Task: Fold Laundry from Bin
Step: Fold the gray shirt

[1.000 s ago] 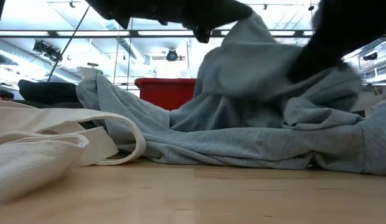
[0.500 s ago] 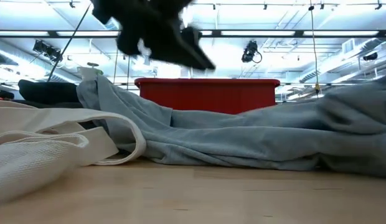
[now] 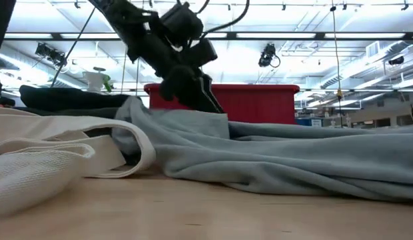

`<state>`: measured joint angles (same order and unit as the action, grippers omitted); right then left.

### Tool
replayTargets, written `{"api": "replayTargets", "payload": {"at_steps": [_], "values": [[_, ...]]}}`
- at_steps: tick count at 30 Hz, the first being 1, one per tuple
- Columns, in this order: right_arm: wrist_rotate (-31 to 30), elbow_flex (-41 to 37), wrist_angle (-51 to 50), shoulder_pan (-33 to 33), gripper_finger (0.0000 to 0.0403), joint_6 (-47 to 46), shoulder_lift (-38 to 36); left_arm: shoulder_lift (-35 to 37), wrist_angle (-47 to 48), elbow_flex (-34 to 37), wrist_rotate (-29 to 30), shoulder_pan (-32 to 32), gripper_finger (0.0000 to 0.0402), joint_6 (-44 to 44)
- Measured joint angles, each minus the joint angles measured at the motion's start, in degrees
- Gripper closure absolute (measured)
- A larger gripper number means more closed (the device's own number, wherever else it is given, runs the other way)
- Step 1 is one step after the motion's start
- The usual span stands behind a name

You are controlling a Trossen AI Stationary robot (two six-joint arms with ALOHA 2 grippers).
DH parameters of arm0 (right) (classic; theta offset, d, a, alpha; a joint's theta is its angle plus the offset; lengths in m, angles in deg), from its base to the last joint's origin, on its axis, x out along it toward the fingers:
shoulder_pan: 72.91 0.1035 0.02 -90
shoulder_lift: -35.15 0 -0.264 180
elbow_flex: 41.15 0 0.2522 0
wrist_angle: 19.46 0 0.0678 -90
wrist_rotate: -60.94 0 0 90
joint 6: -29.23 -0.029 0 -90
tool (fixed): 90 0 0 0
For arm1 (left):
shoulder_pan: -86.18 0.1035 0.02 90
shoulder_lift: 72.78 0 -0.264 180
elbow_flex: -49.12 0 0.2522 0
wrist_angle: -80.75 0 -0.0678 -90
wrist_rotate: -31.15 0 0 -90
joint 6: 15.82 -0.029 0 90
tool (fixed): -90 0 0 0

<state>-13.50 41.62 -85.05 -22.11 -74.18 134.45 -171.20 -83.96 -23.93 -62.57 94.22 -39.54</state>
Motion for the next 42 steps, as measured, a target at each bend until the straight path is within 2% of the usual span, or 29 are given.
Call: {"api": "replayTargets", "payload": {"at_steps": [6,12,18,24,29,31,35,38,42], "values": [[-2.94,0.00,0.66,1.30,0.0385,-0.08,-0.02,-1.89,-3.77,-0.11,-7.33,5.36,0.0203,0.27],[-7.25,0.00,0.47,1.31,0.0384,2.67,-0.04,-7.50,-8.28,-0.35,-8.12,5.55,0.0203,1.28],[-8.63,0.00,0.30,0.03,0.0385,6.26,-0.06,-14.82,-4.17,-10.34,-8.05,3.26,0.0203,-0.54],[-10.51,0.00,0.32,-0.09,0.0385,7.87,-0.06,-21.59,16.45,-23.92,-8.54,1.85,0.0203,-7.16],[-11.84,0.00,0.24,-0.07,0.0385,8.71,-0.06,-24.24,30.00,-31.62,-15.06,1.54,0.0210,-9.04],[-12.69,0.00,0.27,-0.04,0.0385,9.08,-0.06,-24.64,33.57,-33.18,-17.82,1.56,0.0214,-9.08],[-14.32,0.00,0.22,-0.04,0.0385,9.50,-0.06,-24.67,34.87,-33.46,-24.51,1.31,0.0219,-8.58],[-14.65,0.00,0.24,-0.04,0.0386,9.34,-0.06,-24.67,42.72,-33.44,-33.58,-0.14,0.0219,-9.40],[-14.67,0.00,0.15,0.17,0.0386,9.06,-0.06,-24.67,53.43,-33.38,-38.08,-3.91,0.0219,-11.46]]}}
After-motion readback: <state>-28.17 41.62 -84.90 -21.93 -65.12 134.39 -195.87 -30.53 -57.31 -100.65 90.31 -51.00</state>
